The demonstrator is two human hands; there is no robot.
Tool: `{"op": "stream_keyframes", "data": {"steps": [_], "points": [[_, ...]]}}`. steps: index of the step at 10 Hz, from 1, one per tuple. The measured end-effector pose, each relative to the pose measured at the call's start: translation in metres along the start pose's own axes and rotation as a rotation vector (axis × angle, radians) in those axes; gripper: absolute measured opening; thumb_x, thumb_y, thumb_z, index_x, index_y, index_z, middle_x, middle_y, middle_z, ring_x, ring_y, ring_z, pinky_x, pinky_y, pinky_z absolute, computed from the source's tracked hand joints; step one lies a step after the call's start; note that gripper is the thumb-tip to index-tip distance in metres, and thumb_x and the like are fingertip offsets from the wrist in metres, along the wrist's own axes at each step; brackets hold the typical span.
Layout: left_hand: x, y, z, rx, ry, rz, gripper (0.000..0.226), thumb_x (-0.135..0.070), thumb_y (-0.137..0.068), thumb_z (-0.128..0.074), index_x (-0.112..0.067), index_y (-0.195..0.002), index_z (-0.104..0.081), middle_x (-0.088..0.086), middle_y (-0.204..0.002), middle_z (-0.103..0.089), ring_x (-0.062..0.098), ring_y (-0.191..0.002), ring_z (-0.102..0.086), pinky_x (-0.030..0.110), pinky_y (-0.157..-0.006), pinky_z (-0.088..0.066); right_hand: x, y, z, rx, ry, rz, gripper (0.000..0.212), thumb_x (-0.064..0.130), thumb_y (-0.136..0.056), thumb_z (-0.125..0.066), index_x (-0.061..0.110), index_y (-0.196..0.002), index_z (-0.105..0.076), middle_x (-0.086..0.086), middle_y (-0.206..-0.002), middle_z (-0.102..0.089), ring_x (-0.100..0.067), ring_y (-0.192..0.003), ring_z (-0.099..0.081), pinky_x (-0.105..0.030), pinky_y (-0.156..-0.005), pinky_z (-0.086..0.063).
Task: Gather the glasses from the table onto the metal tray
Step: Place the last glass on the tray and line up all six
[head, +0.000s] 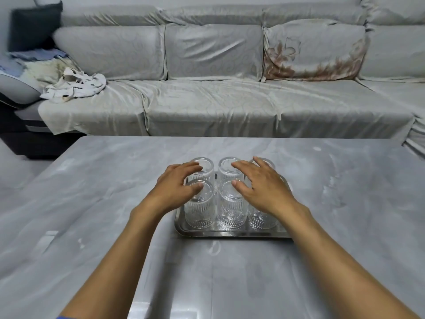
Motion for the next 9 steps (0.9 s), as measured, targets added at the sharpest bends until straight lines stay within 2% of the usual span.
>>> {"op": "stream_keyframes", "data": {"steps": [2,3,4,5,6,7,8,9], "points": [[-0.006,0.0,-0.001,-0.009,0.037,-0.035,0.047,-0.033,-0.084,-0.064,-0.025,-0.13,-0.06,-0.01,-0.145,-0.05,0.017,-0.138,-0.037,0.046,-0.112,-0.034,0.001,-0.006,0.002,-0.04,-0.001,-0.014,0.041,0.047,-0.094,-0.05,0.031,-0.13,-0.056,0.009,-0.147,-0.048,-0.023,-0.142,-0.027,-0.041,-0.112,-0.021],[-0.006,0.001,-0.001,-0.014,0.03,-0.024,0.048,-0.033,-0.085,-0.063,-0.025,-0.132,-0.058,-0.009,-0.147,-0.049,0.018,-0.138,-0.038,0.046,-0.112,-0.034,0.004,-0.005,0.003,-0.018,0.01,-0.006,0.041,0.049,-0.094,-0.05,0.03,-0.13,-0.056,0.008,-0.147,-0.048,-0.023,-0.142,-0.027,-0.042,-0.113,-0.021],[-0.004,0.001,0.001,-0.023,0.045,-0.002,0.051,-0.038,-0.087,-0.063,-0.024,-0.135,-0.055,-0.007,-0.149,-0.047,0.017,-0.139,-0.038,0.045,-0.113,-0.034,-0.017,-0.008,0.015,0.008,-0.061,-0.038,0.044,0.048,-0.096,-0.046,0.032,-0.136,-0.051,0.005,-0.154,-0.038,-0.024,-0.146,-0.018,-0.042,-0.116,-0.015],[-0.002,0.004,0.002,-0.041,0.083,0.001,0.051,-0.037,-0.088,-0.064,-0.021,-0.135,-0.056,-0.005,-0.149,-0.047,0.016,-0.139,-0.039,0.043,-0.114,-0.033,-0.043,-0.006,0.026,0.097,-0.135,-0.092,0.049,0.045,-0.094,-0.051,0.035,-0.141,-0.044,0.007,-0.158,-0.028,-0.021,-0.147,-0.012,-0.042,-0.117,-0.012],[-0.001,0.007,0.002,-0.044,0.078,-0.015,0.049,-0.035,-0.088,-0.064,-0.022,-0.134,-0.056,-0.005,-0.149,-0.047,0.014,-0.138,-0.039,0.04,-0.113,-0.034,-0.078,0.005,0.031,0.178,-0.207,-0.14,0.057,0.037,-0.088,-0.064,0.034,-0.142,-0.045,0.007,-0.158,-0.029,-0.016,-0.146,-0.017,-0.039,-0.117,-0.017],[0.001,0.005,0.002,-0.046,0.079,-0.017,0.047,-0.035,-0.087,-0.065,-0.023,-0.133,-0.058,-0.007,-0.148,-0.048,0.013,-0.137,-0.041,0.035,-0.11,-0.034,-0.083,0.007,0.031,0.13,-0.272,-0.109,0.051,0.036,-0.087,-0.067,0.029,-0.135,-0.054,0.006,-0.152,-0.039,-0.011,-0.138,-0.032,-0.03,-0.109,-0.026],[0.002,0.008,0.0,-0.097,0.122,-0.017,0.04,-0.028,-0.088,-0.065,-0.022,-0.128,-0.062,-0.006,-0.14,-0.055,0.013,-0.132,-0.046,0.028,-0.103,-0.034,-0.085,0.008,0.022,0.091,-0.351,-0.086,0.044,0.038,-0.088,-0.066,0.029,-0.13,-0.058,0.012,-0.141,-0.046,-0.003,-0.126,-0.04,-0.024,-0.1,-0.029],[0.011,0.01,0.012,-0.218,0.299,0.079,0.038,-0.012,-0.09,-0.06,-0.018,-0.127,-0.062,-0.001,-0.133,-0.061,0.017,-0.125,-0.053,0.028,-0.099,-0.038,-0.1,0.015,0.027,-0.008,-0.551,-0.2,0.037,0.032,-0.094,-0.058,0.031,-0.131,-0.058,0.013,-0.136,-0.051,-0.008,-0.128,-0.044,-0.028,-0.1,-0.033]]}}
Point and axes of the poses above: each hand's wrist, its own y-axis away from the middle knuckle, its own z-axis out of the back of the hand, x = y × z, the point moved 8 cm from there along -y, towards the middle knuckle
